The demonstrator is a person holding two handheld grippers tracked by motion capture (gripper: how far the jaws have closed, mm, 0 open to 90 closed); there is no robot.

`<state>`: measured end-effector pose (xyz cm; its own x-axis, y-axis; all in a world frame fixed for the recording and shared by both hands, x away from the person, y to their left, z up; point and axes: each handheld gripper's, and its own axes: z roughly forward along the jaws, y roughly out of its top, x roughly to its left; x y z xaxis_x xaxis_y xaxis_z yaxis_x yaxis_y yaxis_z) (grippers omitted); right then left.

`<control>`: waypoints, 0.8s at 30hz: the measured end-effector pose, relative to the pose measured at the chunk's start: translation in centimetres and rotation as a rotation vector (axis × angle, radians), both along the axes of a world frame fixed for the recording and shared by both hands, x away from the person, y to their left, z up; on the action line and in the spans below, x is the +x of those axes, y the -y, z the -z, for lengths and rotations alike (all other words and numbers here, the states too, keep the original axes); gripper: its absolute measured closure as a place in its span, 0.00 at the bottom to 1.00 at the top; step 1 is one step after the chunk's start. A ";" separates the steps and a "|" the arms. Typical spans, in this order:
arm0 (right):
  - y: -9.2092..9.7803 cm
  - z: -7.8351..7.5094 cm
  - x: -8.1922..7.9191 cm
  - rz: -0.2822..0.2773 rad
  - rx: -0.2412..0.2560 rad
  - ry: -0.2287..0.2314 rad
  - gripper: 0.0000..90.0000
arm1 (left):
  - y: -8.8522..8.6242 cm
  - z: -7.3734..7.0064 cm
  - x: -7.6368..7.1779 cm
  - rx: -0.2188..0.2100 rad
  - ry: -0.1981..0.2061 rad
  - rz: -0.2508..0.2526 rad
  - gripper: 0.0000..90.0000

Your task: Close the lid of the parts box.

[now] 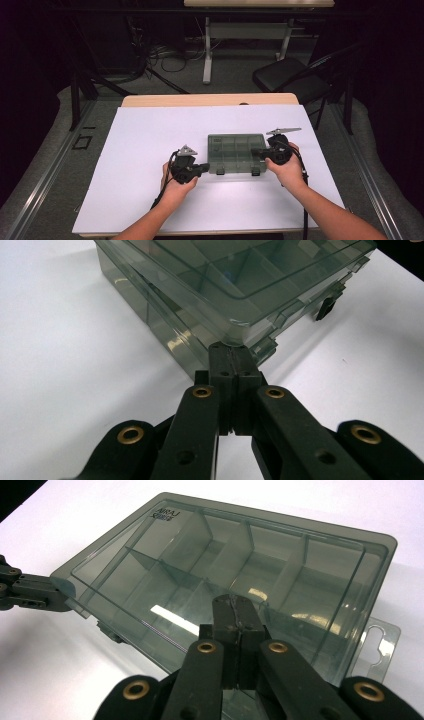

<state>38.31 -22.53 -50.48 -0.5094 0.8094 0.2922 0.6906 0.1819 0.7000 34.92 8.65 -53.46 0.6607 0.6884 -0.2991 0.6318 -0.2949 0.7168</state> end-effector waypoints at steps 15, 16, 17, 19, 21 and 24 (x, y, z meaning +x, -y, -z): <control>-0.1 0.6 -0.2 0.001 0.000 -0.013 1.00 | -0.2 0.5 -0.2 0.009 -0.022 0.004 1.00; -0.1 0.7 -0.2 0.001 0.001 -0.012 1.00 | -0.2 0.5 -0.2 0.006 -0.022 0.005 1.00; -0.1 0.7 -0.2 0.001 0.002 -0.013 1.00 | -0.2 0.6 -0.2 0.004 -0.019 0.000 1.00; -0.1 0.7 -0.2 -0.001 0.002 -0.012 1.00 | -0.2 0.6 -0.3 0.008 -0.023 0.002 1.00; -0.1 0.8 -0.2 -0.002 0.002 -0.013 1.00 | -0.3 0.7 -0.4 0.012 -0.027 0.001 1.00; -0.1 0.9 -0.2 -0.002 0.001 -0.011 1.00 | -0.5 0.5 -1.0 0.013 -0.028 0.006 1.00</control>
<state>38.06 -22.42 -51.36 -0.5077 0.8082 0.2984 0.6980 0.1828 0.6924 33.96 9.14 -54.00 0.6563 0.6886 -0.3086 0.6497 -0.3077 0.6951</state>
